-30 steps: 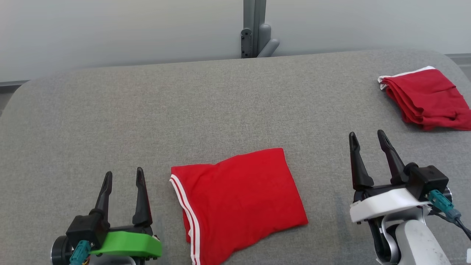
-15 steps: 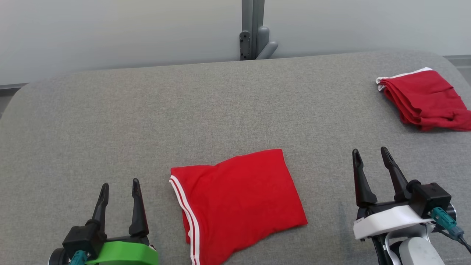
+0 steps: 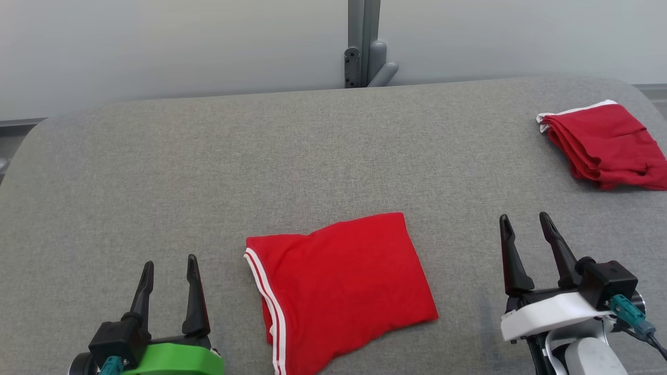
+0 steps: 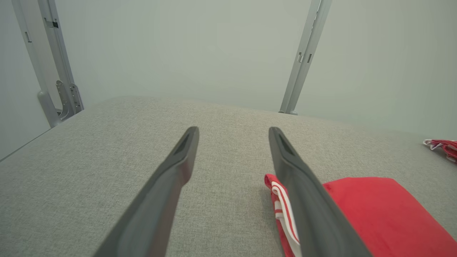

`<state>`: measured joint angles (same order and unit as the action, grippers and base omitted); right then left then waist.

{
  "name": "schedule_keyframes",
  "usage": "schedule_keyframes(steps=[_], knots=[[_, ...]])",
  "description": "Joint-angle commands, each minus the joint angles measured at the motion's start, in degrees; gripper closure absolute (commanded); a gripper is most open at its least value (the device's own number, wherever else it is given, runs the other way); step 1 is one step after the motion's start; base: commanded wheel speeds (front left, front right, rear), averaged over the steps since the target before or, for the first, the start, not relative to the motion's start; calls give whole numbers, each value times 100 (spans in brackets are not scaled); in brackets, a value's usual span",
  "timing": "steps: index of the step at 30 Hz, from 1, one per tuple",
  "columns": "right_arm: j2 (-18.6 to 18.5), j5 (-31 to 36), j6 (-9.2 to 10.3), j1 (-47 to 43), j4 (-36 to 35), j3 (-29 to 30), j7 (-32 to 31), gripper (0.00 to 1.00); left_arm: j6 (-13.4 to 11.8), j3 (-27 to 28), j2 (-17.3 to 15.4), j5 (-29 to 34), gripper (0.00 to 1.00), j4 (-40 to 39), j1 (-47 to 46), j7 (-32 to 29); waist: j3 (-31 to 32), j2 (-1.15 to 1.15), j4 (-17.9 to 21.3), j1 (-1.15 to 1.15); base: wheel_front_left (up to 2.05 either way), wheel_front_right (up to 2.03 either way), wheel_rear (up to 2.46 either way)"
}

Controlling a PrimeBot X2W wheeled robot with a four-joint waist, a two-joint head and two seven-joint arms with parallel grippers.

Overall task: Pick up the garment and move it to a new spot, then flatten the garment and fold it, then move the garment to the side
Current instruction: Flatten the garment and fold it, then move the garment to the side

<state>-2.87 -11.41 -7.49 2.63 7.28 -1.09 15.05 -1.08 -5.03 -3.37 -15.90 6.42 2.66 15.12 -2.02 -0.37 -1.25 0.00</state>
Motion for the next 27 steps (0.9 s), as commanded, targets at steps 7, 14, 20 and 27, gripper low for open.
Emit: schedule_keyframes(steps=[7, 14, 20, 27], knots=[[-5, -55, 1, 151, 349, -114, -364, 0, 50, 6, 24, 64, 0, 50, 81, 1, 50, 37, -126, 0, 0, 0, 0], [-9, -181, 1, 489, 831, -472, -1151, 0, 27, -70, 37, 70, 0, 77, 87, 1, 40, 37, -338, 0, 0, 0, 0], [-323, -631, 1, 948, 1437, -875, -2043, 0, 11, -140, 43, 34, 0, 96, 71, 0, -23, 37, -626, 0, 0, 0, 0], [-725, -1420, 1, 1346, 2055, -1279, -2708, 0, 16, -194, 46, 3, 0, 125, 34, 1, -129, 37, -967, 0, 0, 0, 0]])
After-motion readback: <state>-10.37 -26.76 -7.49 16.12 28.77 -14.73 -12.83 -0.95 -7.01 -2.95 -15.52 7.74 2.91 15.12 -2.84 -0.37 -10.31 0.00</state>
